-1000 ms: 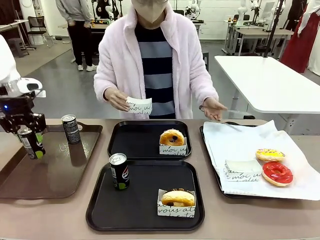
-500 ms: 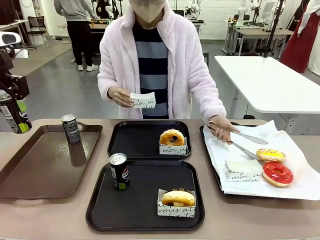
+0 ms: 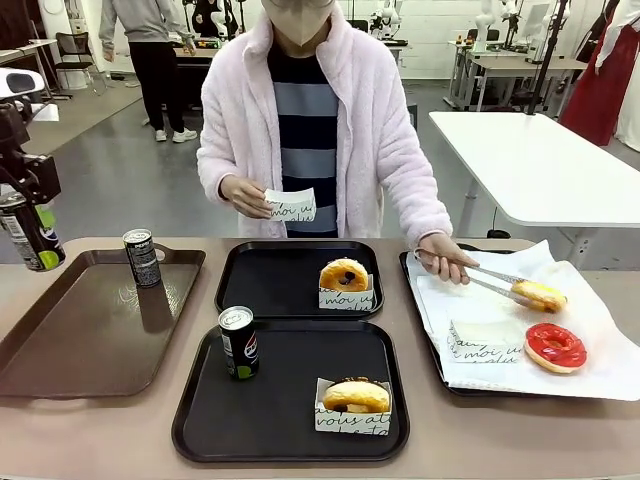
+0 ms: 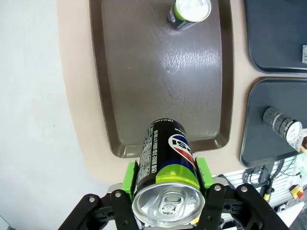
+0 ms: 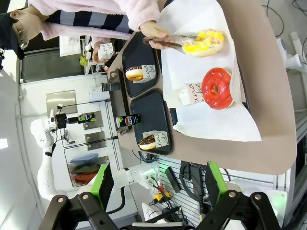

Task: Set up donuts and drinks on trays.
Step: Pick up one Pepsi coke from the Handle tray and place it on the Flat Tray without a Pepsi coke.

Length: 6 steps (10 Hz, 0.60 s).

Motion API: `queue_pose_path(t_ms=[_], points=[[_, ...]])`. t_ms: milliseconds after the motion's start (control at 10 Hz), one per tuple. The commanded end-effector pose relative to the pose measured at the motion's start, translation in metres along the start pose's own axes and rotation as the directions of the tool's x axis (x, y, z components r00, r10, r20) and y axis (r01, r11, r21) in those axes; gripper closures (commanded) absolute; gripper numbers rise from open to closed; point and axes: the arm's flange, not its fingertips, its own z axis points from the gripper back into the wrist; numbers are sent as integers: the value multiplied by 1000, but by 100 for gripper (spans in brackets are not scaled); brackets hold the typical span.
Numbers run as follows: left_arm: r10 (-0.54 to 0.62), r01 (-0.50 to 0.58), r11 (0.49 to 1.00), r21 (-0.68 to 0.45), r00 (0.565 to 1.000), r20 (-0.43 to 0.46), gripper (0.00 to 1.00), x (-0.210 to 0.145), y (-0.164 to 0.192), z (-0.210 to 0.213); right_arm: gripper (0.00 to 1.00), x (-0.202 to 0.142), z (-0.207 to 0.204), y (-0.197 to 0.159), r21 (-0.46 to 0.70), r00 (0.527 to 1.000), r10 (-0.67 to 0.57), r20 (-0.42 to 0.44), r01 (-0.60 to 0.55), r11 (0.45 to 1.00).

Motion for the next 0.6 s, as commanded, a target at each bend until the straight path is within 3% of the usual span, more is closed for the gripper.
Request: queue_pose_path(t_ms=[0, 500], points=[[-49, 48, 999, 23, 996, 71, 42, 6, -40, 0, 0, 1, 0, 1, 19, 1000, 2, 4, -3, 1000], [-201, 198, 979, 52, 977, 71, 42, 42, -138, -28, 0, 1, 0, 1, 19, 1000, 2, 4, -3, 1000]])
